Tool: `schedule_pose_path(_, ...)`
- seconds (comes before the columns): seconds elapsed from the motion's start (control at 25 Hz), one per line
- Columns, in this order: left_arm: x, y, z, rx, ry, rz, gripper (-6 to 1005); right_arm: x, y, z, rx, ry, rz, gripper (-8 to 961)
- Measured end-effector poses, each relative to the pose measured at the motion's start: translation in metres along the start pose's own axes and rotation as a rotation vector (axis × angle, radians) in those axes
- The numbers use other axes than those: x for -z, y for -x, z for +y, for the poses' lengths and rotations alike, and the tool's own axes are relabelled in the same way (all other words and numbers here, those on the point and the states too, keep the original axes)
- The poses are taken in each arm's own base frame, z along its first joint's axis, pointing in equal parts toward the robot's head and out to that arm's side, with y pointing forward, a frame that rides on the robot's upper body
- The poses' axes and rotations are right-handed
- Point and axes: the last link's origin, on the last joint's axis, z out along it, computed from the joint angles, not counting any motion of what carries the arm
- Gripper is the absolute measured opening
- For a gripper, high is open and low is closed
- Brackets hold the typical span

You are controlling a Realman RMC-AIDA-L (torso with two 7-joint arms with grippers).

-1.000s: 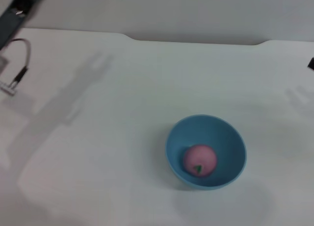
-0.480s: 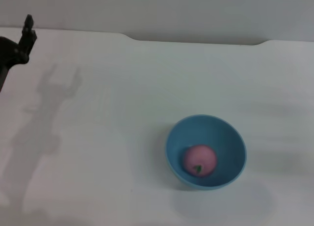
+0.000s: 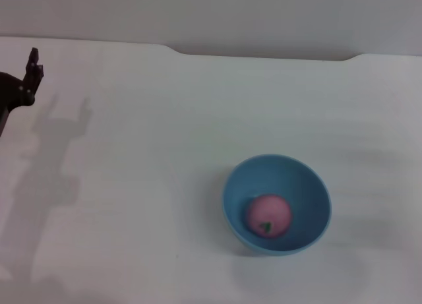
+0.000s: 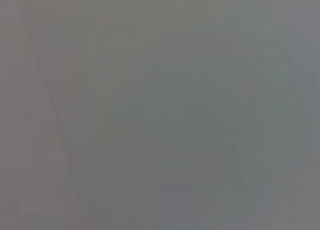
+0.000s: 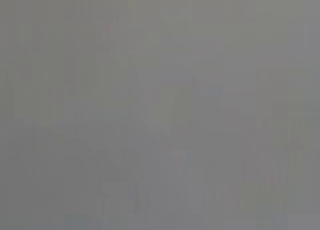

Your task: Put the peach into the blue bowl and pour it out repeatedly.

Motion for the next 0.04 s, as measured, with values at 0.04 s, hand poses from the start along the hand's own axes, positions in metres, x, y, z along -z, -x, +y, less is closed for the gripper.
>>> schedule_pose_path(0.04, 0.0009, 0.0013, 0.0000, 0.027, 0.000, -0.007, 664, -0.0004, 0.0000, 0.0002, -0.003, -0.002, 0.000, 419)
